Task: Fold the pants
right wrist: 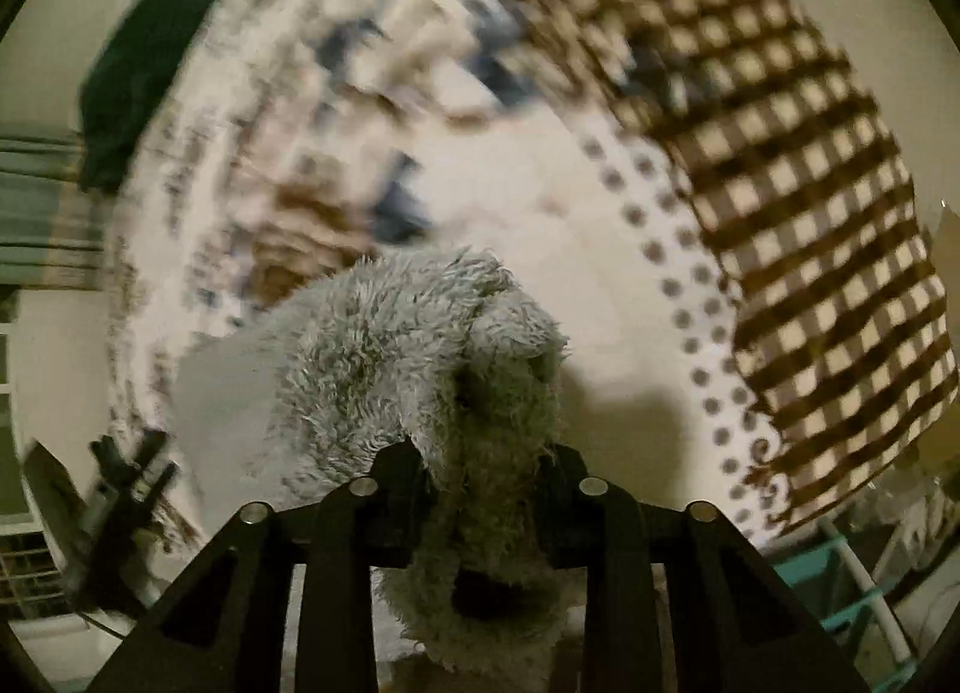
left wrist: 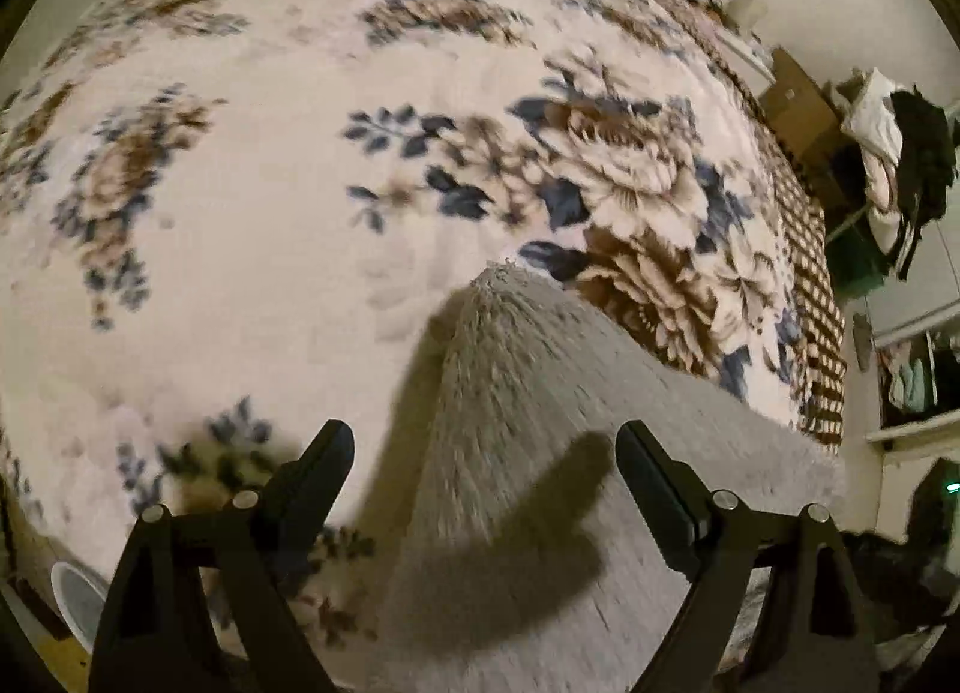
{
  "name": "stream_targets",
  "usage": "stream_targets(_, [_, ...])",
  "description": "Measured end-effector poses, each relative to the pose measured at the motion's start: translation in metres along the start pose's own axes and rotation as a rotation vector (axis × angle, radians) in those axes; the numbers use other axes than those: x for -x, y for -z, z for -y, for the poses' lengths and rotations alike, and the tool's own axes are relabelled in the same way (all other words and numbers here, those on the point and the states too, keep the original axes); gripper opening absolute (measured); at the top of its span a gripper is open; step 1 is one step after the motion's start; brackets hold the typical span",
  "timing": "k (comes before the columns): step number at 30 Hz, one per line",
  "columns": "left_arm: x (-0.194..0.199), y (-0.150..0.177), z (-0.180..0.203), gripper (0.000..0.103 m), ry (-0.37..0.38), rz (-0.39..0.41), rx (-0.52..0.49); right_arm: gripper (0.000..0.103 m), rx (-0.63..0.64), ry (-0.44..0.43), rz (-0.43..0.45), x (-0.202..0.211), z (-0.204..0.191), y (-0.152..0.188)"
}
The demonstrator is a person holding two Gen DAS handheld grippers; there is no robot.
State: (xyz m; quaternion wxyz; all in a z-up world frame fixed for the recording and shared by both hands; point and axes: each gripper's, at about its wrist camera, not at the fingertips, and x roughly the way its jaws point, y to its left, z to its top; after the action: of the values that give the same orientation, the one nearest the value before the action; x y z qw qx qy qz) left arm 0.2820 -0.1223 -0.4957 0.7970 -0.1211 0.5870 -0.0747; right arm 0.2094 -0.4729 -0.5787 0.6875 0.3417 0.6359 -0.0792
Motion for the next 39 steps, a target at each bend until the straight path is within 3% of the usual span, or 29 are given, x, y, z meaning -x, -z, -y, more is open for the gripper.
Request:
stream_targets(1, [-0.010,-0.004,0.001,0.089,0.008,-0.025,-0.009,0.049,-0.017,0.028,-0.029,-0.010,0.007,-0.002])
stream_targets(3, [-0.020,-0.007,0.002,0.089,0.010,-0.050,-0.020,0.060,-0.049,0.077,-0.061,-0.022,0.019,-0.004])
stream_targets(5, [-0.025,-0.009,0.005,0.089,0.007,-0.060,-0.042,0.079,-0.084,0.048,-0.049,-0.016,0.025,-0.001])
stream_targets(8, [-0.027,-0.009,0.005,0.089,0.004,-0.063,-0.060,0.085,-0.081,-0.038,-0.024,-0.003,0.022,0.012])
stream_targets(10, [-0.031,-0.009,0.003,0.089,0.007,-0.074,-0.054,0.085,-0.043,-0.046,-0.082,-0.012,0.017,0.026])
stream_targets(11, [-0.033,-0.009,0.002,0.089,0.008,-0.081,-0.050,0.085,-0.021,-0.021,-0.114,-0.019,0.017,0.033])
stream_targets(13, [-0.038,-0.010,0.001,0.089,0.011,-0.092,-0.043,0.085,0.015,0.144,-0.172,-0.043,0.030,0.048])
stream_targets(14, [-0.039,-0.010,0.000,0.089,0.019,-0.097,-0.040,0.087,0.003,0.186,-0.178,-0.050,0.040,0.054])
stream_targets(16, [-0.040,-0.011,0.002,0.089,0.032,-0.104,-0.045,0.089,-0.120,0.156,-0.231,-0.065,0.067,0.062])
stream_targets(18, [-0.037,-0.011,0.006,0.089,0.021,-0.093,-0.065,0.089,-0.177,0.129,-0.241,-0.063,0.075,0.060])
stream_targets(21, [-0.034,-0.014,0.003,0.089,0.044,-0.092,-0.042,0.089,-0.166,0.102,-0.161,-0.037,0.063,0.050])
stream_targets(25, [-0.032,-0.023,-0.002,0.089,0.073,-0.085,-0.006,0.089,-0.213,-0.104,-0.015,0.003,0.047,0.021])
stream_targets(27, [-0.035,-0.029,-0.004,0.089,0.087,-0.086,0.007,0.089,-0.253,-0.202,0.010,0.005,0.045,-0.001])
stream_targets(30, [-0.045,-0.037,-0.007,0.089,0.141,-0.098,0.037,0.089,-0.293,-0.272,-0.018,-0.013,0.045,-0.031])
stream_targets(34, [-0.062,-0.043,-0.012,0.088,0.175,-0.126,0.064,0.086,-0.343,-0.241,-0.115,-0.059,0.041,-0.049])
stream_targets(36, [-0.073,-0.045,-0.014,0.071,0.194,-0.151,0.059,0.076,-0.351,-0.240,-0.137,-0.069,0.039,-0.048])
stream_targets(38, [-0.085,-0.047,-0.015,0.043,0.191,-0.172,0.046,0.046,-0.330,-0.211,-0.121,-0.068,0.036,-0.047])
stream_targets(39, [-0.087,-0.048,-0.015,0.039,0.188,-0.171,0.036,0.044,-0.305,-0.189,-0.101,-0.065,0.032,-0.046])
